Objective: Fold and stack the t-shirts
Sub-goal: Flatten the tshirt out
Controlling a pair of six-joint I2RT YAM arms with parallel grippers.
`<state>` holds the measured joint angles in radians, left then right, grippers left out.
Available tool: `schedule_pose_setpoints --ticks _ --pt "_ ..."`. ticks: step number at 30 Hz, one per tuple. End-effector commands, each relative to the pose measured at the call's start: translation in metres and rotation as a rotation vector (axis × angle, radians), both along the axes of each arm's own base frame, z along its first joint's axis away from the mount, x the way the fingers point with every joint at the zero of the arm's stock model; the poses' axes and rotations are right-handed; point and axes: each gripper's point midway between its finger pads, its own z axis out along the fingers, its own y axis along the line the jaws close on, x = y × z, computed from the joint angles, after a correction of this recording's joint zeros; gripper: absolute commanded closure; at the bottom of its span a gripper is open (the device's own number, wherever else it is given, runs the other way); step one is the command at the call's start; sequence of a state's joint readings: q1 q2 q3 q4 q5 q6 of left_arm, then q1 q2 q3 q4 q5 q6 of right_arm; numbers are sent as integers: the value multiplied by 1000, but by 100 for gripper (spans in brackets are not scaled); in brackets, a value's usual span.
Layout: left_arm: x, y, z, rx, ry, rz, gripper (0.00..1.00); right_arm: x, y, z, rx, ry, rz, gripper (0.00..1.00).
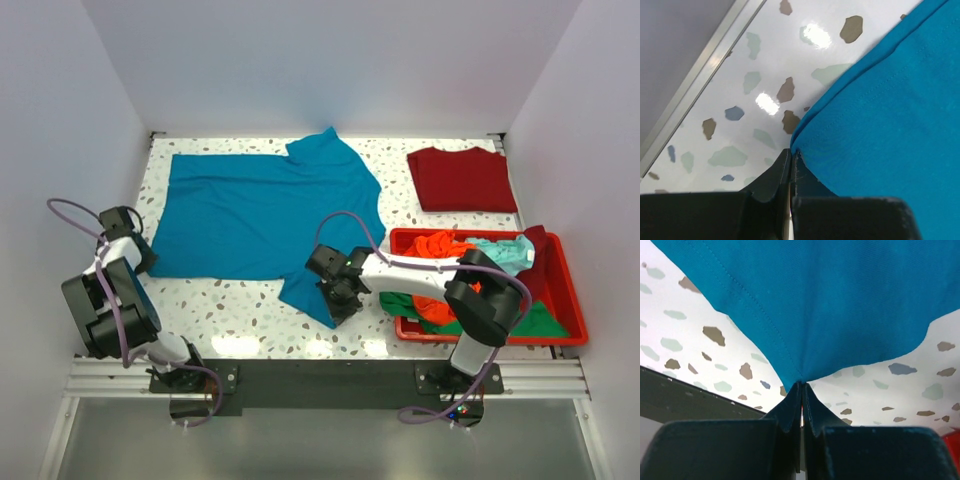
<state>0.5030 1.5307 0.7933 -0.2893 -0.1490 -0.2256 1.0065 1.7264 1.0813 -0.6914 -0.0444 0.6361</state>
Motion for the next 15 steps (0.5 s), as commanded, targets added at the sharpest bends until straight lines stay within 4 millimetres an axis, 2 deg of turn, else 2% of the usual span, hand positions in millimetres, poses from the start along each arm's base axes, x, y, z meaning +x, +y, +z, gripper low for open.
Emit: schedule_pose_setpoints --ticks 1,8,15 --pt "-11 10 16 65 -13 59 100 -13 -8 12 -3 17 -6 100" --pt "-19 11 35 97 -56 107 100 -25 -17 17 -26 32 9 100" --pt "-21 8 47 87 -82 116 100 -25 -19 28 -21 24 24 100"
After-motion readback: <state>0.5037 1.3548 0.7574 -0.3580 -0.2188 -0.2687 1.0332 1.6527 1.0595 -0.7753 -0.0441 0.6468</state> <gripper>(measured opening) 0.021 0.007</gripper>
